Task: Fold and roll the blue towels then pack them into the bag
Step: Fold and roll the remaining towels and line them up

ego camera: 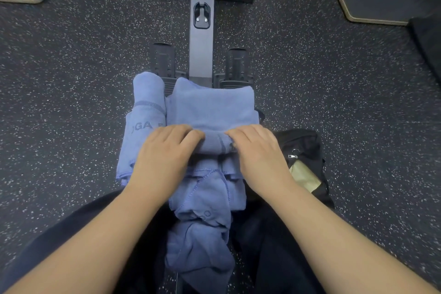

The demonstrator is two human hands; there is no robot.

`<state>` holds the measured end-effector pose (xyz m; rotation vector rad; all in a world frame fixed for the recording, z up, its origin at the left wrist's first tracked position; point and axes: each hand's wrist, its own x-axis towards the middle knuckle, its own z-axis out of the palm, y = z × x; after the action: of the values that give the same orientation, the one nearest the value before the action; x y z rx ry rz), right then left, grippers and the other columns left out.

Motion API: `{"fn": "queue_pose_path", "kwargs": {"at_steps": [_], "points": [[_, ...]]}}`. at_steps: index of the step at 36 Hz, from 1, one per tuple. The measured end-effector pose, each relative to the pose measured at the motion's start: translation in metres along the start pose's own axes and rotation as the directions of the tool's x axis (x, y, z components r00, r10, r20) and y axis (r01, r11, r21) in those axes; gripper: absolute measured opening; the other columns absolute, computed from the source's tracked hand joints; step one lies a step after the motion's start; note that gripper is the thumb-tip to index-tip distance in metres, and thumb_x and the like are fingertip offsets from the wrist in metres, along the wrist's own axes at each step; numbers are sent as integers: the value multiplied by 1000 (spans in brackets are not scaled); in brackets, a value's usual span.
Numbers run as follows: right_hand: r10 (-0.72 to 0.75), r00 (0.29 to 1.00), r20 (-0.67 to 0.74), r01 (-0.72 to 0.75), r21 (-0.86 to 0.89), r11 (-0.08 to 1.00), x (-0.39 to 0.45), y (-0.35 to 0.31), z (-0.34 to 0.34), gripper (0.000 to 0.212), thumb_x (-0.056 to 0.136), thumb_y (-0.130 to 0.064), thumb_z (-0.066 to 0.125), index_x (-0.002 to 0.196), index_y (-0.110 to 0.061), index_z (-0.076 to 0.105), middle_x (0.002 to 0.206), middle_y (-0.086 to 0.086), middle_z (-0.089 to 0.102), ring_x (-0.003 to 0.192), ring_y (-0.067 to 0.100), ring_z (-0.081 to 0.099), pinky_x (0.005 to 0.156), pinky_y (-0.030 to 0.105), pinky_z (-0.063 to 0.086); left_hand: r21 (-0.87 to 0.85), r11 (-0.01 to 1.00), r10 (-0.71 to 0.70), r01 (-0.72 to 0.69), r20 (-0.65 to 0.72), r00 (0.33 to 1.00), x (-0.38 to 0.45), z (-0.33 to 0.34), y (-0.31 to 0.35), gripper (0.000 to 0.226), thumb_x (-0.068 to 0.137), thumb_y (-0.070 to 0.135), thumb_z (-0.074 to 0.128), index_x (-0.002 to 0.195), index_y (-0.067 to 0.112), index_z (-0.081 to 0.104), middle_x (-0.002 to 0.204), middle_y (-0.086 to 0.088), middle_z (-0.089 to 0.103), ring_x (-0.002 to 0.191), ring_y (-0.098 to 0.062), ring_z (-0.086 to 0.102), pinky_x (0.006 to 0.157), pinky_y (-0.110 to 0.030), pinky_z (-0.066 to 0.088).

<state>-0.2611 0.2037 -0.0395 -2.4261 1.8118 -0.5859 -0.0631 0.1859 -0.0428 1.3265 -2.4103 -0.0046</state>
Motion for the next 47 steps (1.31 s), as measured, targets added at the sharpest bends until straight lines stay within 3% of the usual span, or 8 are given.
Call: {"fn": "queue_pose_path", "kwargs": {"at_steps": [9, 12, 20, 24, 28, 31, 40, 47], "points": [[15, 993, 117, -12, -28, 1000, -23, -8, -10, 37, 64, -5, 53, 98, -16, 65, 89, -1, 63, 83, 25, 59, 79, 26, 32, -10, 1000, 6, -4, 202, 979, -16, -16, 4, 38, 64, 13, 55, 100, 24, 55, 86, 3, 64, 72, -25, 63, 70, -32, 30], [20, 988, 155, -18, -17, 1000, -32, -14, -15, 40, 68, -8, 41, 97, -18, 65, 87, -3, 63, 82, 23, 58, 78, 26, 32, -80, 997, 39, -19, 261, 965, -22, -19, 4, 41, 63, 16, 55, 102, 27, 49, 87, 6, 66, 76, -21, 66, 74, -28, 29], [169, 958, 231, -192, 80, 978, -34, -18, -16, 30, 88, -1, 56, 117, -9, 58, 104, 5, 61, 100, 29, 53, 85, 26, 25, -57, 998, 26, -16, 188, 982, -28, -12, 8, 26, 80, 34, 46, 98, 25, 61, 87, 9, 67, 81, -19, 66, 89, -31, 29], [202, 975, 89, -208, 59, 976, -34, -19, -7, 23, 76, 3, 65, 93, -11, 60, 82, 3, 61, 78, 29, 58, 71, 28, 26, -32, 999, 1, 3, 111, 994, -31, -5, 11, 25, 85, 26, 46, 102, 22, 65, 99, 7, 64, 96, -20, 59, 95, -38, 28], [171, 983, -70, -170, 16, 985, -31, -15, 1, 15, 85, -17, 48, 89, -14, 62, 92, 1, 60, 90, 20, 44, 80, 28, 31, -11, 1000, -12, 13, 60, 998, -30, -2, 10, 32, 78, 15, 54, 106, 19, 68, 109, 0, 63, 105, -21, 50, 97, -40, 27], [138, 978, -159, -139, 7, 990, -26, -17, -3, 8, 80, -13, 57, 84, -15, 63, 92, 1, 59, 89, 19, 40, 78, 27, 29, 6, 1000, -23, 22, 62, 998, -27, -3, 10, 37, 77, 16, 46, 106, 18, 70, 105, -1, 63, 102, -21, 50, 95, -39, 28], [-18, 996, -91, 27, 99, 995, -30, -23, -1, 19, 75, -10, 45, 76, -15, 63, 82, 2, 58, 80, 22, 46, 70, 35, 38, -23, 991, -129, 130, 68, 989, -20, -10, 19, 20, 80, 22, 41, 90, 23, 58, 83, 7, 60, 84, -20, 58, 92, -36, 27], [34, 997, -72, -31, 42, 999, -28, -26, 1, 16, 74, -14, 51, 85, -16, 62, 88, 0, 58, 85, 21, 47, 71, 29, 34, -1, 993, -118, 119, 56, 991, -20, -6, 18, 20, 81, 20, 47, 93, 22, 63, 100, 5, 63, 94, -20, 58, 93, -38, 28]]}}
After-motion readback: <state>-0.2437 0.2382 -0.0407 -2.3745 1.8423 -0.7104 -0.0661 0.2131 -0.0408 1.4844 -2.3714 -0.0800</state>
